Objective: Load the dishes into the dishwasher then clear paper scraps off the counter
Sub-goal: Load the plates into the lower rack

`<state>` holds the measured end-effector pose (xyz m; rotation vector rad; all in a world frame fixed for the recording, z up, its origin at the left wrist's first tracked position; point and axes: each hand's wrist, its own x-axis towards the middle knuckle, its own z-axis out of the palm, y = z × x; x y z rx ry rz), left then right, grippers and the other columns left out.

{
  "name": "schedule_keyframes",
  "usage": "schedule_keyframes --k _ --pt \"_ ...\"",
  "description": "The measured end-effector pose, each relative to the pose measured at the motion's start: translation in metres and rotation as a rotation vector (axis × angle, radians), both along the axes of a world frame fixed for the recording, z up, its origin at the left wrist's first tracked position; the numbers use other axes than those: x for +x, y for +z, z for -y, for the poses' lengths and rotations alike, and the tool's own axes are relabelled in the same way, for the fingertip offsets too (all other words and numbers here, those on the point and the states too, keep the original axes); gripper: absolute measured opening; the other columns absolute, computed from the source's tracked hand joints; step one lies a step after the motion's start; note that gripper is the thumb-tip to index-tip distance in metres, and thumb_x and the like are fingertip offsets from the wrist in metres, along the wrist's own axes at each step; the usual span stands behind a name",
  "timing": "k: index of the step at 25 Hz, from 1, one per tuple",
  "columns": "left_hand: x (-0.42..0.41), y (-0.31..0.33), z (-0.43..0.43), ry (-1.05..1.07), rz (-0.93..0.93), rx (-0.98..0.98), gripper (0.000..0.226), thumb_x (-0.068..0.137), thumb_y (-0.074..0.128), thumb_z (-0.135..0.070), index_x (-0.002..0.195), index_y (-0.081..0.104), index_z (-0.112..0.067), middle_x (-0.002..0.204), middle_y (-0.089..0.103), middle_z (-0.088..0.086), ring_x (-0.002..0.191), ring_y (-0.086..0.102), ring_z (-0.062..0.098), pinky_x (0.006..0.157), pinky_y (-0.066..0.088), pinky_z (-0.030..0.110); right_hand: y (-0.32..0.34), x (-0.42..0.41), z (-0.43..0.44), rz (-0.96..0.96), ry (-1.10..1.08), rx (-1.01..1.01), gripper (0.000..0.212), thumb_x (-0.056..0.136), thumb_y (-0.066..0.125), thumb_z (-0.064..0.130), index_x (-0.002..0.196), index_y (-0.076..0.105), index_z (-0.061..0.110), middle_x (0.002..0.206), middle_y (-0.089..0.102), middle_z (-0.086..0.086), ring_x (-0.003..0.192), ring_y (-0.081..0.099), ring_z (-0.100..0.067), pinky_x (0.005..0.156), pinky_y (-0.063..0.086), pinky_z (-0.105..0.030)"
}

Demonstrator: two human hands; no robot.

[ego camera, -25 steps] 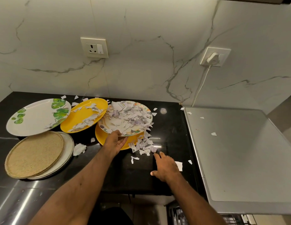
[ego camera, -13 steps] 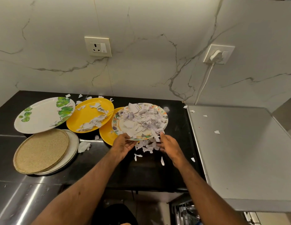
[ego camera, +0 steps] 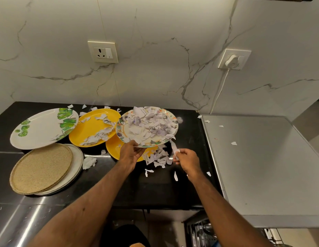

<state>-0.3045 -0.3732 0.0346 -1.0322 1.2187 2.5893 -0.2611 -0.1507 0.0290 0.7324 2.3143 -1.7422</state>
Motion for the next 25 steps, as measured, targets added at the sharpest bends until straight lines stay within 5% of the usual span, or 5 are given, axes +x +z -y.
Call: schedule_keyframes --k 3,8,12,18,25 --pt "-0.001 0.003 0.006 -0.009 -0.007 -0.038 0.027 0.085 0.05 0.008 0.11 0.056 -0.001 0.111 0.069 0.026 0.095 0.071 0.035 0.067 0.063 0.035 -0.003 -0.002 0.0 0.062 0.098 0.417 0.062 0.095 0.065 0.061 0.142 0.06 0.02 0.138 0.059 -0.003 0.122 0.061 -0.022 0.104 0.052 -0.043" --pt "0.005 0.009 -0.004 -0.097 -0.014 -0.054 0.027 0.087 0.051 0.006 0.113 0.056 -0.001 0.11 0.07 0.025 0.093 0.071 0.034 0.068 0.062 0.034 0.018 -0.01 0.034 0.023 0.071 -0.479 0.041 0.104 0.062 0.046 0.127 0.066 0.012 0.115 0.078 -0.011 0.1 0.078 -0.025 0.094 0.062 -0.041" --pt "0.011 0.025 -0.016 -0.286 -0.012 -0.099 0.019 0.095 0.052 0.001 0.114 0.055 0.005 0.101 0.073 0.026 0.089 0.074 0.034 0.068 0.064 0.033 0.02 -0.014 0.048 -0.069 -0.11 -0.647 0.021 0.107 0.052 0.008 0.122 0.066 0.004 0.106 0.079 -0.017 0.092 0.078 -0.028 0.076 0.064 -0.031" --pt "-0.002 0.05 0.019 -1.111 -0.388 -1.365 0.057 0.101 0.052 -0.058 0.075 0.064 -0.008 0.057 0.066 0.001 0.054 0.067 0.016 0.065 0.053 0.031 0.016 -0.004 0.028 -0.056 -0.15 -0.547 0.023 0.105 0.048 0.005 0.115 0.068 0.004 0.095 0.081 -0.014 0.088 0.079 -0.028 0.079 0.064 -0.033" --pt "-0.004 0.045 -0.043 -1.554 -0.801 -1.284 0.063 0.106 0.019 -0.064 0.161 0.027 -0.034 0.168 0.023 -0.011 0.152 0.018 0.004 0.123 0.014 0.032 0.024 0.019 0.024 -0.156 -0.054 -0.555 0.028 0.108 0.048 0.012 0.117 0.072 0.001 0.107 0.078 -0.019 0.095 0.077 -0.027 0.08 0.062 -0.034"
